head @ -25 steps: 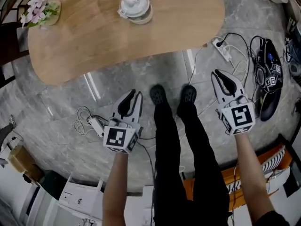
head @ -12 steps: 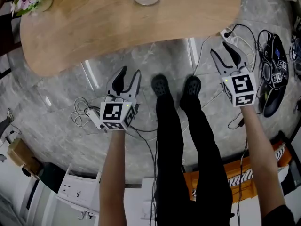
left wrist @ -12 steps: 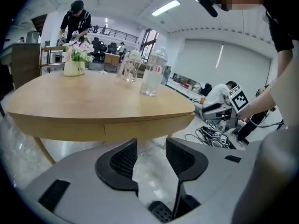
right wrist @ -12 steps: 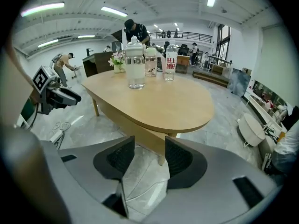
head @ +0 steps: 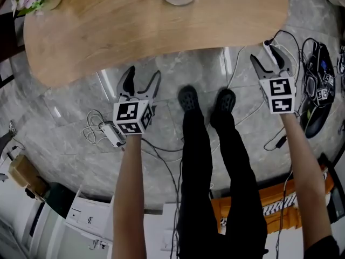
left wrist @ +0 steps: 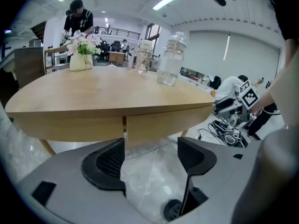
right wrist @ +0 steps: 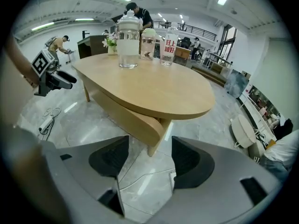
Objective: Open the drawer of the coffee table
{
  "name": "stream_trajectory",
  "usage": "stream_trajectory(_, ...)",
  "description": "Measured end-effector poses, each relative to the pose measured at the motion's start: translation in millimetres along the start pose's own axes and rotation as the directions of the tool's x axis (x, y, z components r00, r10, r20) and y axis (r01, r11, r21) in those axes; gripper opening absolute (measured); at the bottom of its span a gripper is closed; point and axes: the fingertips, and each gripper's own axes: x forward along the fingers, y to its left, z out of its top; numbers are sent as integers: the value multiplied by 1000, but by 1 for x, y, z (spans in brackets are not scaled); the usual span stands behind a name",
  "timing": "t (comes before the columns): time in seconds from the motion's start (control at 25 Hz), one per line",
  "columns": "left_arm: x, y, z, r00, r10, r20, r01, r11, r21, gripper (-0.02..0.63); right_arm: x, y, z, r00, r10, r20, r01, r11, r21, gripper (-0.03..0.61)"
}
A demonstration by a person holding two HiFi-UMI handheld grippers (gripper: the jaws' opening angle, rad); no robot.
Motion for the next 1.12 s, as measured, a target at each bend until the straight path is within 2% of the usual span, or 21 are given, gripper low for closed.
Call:
stream_trajectory(0.16, 17, 26, -3, 998, 65, -4, -65, 995, -78, 390, 10, -1, 0, 1000, 7, -11, -7, 1000, -12, 252)
stream_trajectory(0.28, 27, 37, 2, 995, 96, 9, -95, 992, -80, 411, 16, -2, 3, 1000, 12, -7, -12, 1000, -26, 252)
stream_trajectory(0.44, 39, 34, 9, 997, 72, 17, -70, 995, -72, 418, 23, -1, 8, 1000, 27, -7, -27, 999, -33, 252)
stream_trajectory(0.68, 52, 12, 15, 1000, 20, 4, -20, 1000, -19, 417, 30, 5, 16, 998, 55, -4, -55, 998, -39, 252)
stream_trajectory(0.92, 58, 10, 18, 999, 40, 15, -39, 999, -30, 419, 31, 6, 18, 998, 66, 2, -66, 997, -45, 252)
stream_trajectory(1.12, 59, 14, 18, 997, 70, 26, -69, 996, -59, 417, 32, 3, 19, 999, 43, 2, -43, 998, -54, 250)
